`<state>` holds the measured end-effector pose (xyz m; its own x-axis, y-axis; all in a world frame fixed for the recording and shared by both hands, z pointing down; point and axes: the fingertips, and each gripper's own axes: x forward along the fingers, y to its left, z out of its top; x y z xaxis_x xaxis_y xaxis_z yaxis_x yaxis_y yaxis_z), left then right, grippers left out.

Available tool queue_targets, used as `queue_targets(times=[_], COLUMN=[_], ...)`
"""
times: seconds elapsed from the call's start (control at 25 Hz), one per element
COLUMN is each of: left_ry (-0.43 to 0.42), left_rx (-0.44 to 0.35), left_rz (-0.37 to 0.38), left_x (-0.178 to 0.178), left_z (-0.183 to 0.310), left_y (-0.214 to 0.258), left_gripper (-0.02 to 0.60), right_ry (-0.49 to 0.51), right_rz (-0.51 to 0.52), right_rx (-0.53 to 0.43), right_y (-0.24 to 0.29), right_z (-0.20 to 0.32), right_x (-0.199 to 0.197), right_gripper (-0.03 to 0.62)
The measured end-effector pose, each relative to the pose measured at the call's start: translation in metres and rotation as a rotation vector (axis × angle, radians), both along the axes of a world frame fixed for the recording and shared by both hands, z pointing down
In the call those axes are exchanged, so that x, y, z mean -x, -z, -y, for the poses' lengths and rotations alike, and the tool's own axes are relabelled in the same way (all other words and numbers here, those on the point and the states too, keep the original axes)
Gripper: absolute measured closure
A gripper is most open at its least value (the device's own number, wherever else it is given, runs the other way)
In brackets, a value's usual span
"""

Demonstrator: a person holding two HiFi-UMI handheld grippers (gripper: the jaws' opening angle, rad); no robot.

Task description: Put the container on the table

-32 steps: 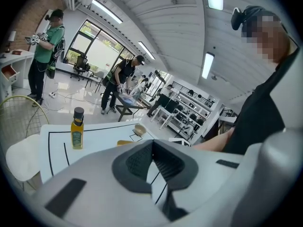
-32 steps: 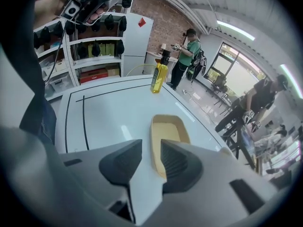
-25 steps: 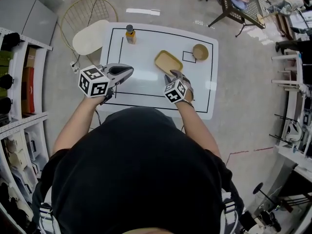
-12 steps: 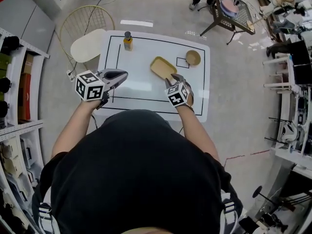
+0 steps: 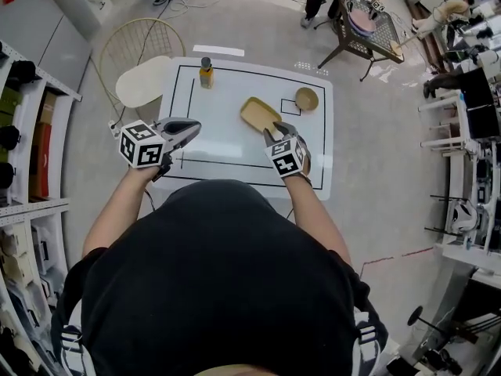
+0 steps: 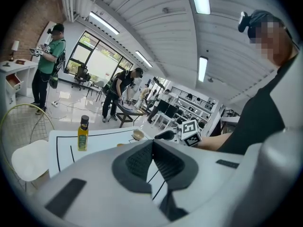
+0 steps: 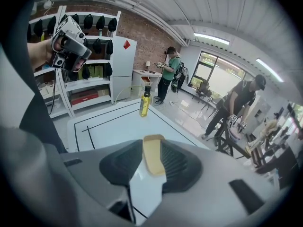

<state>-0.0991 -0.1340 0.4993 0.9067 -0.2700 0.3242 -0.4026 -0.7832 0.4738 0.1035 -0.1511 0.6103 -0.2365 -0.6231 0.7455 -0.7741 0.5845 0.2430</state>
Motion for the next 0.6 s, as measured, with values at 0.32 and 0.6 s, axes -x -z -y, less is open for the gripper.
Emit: queue_targets(times=[0.32, 0.6], left_ry=[0.003, 0.011], left_rx=[-0.020, -0.049], left_rz=[0.000, -0.002], left_x=[0.005, 0.011], left_z=[-0.012, -0.011], left_y=[0.007, 0.020], left_gripper=[0.574, 0.574], right_ry=[-0.042, -0.079], right_rz=[0.048, 0.087], right_rx=[-0.029, -0.051], right_y=[0.020, 0.035], right_z=[-0.008, -0.012], right_x=[-0.005, -0.010], right_gripper=[0.474, 0.478])
